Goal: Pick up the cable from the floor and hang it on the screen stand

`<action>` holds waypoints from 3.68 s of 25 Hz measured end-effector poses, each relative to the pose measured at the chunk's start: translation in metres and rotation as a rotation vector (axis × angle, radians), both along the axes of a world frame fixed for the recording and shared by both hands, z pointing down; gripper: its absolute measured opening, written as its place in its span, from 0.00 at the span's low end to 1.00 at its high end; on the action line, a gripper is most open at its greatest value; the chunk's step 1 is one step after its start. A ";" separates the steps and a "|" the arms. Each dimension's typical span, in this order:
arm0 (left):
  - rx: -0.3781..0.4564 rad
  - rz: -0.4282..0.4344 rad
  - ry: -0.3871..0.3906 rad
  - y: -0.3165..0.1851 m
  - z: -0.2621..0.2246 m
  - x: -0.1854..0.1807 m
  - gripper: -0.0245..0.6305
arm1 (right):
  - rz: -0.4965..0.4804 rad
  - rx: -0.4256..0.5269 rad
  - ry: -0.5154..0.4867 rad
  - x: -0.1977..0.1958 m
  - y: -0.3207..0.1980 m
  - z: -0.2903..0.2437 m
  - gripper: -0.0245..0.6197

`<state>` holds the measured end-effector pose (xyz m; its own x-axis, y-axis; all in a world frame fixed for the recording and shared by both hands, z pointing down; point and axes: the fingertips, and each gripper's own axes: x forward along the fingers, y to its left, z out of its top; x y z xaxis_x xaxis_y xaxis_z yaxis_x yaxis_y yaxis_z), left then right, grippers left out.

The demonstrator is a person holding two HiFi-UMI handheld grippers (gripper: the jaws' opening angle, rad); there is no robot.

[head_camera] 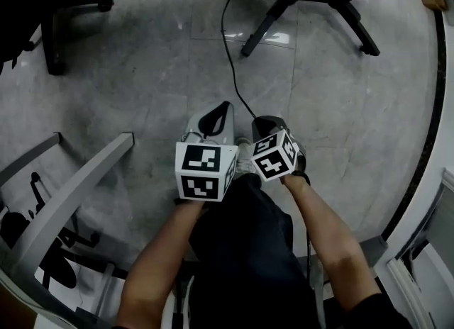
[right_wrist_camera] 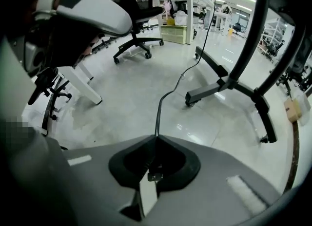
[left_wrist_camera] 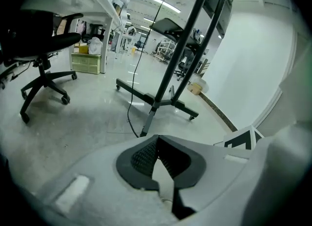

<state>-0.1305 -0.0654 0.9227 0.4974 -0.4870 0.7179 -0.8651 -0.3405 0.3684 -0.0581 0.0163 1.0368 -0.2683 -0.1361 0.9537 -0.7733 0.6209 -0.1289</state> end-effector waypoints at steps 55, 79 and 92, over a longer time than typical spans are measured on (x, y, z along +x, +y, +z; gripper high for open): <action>0.688 0.086 0.206 -0.098 -0.663 0.054 0.04 | -0.196 1.169 0.121 0.019 -0.178 -0.796 0.06; 0.999 0.066 0.208 -0.200 -0.908 0.149 0.04 | -0.439 1.617 0.231 0.076 -0.299 -1.107 0.06; 1.061 -0.042 0.122 -0.256 -0.976 0.144 0.03 | -0.551 1.705 0.210 0.060 -0.358 -1.216 0.06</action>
<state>0.0131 -0.3210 -0.0533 0.5053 -0.8520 -0.1368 -0.8610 -0.5084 -0.0136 0.0015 -0.3417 -0.1789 -0.5229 -0.8460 -0.1044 -0.3716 0.1160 0.9211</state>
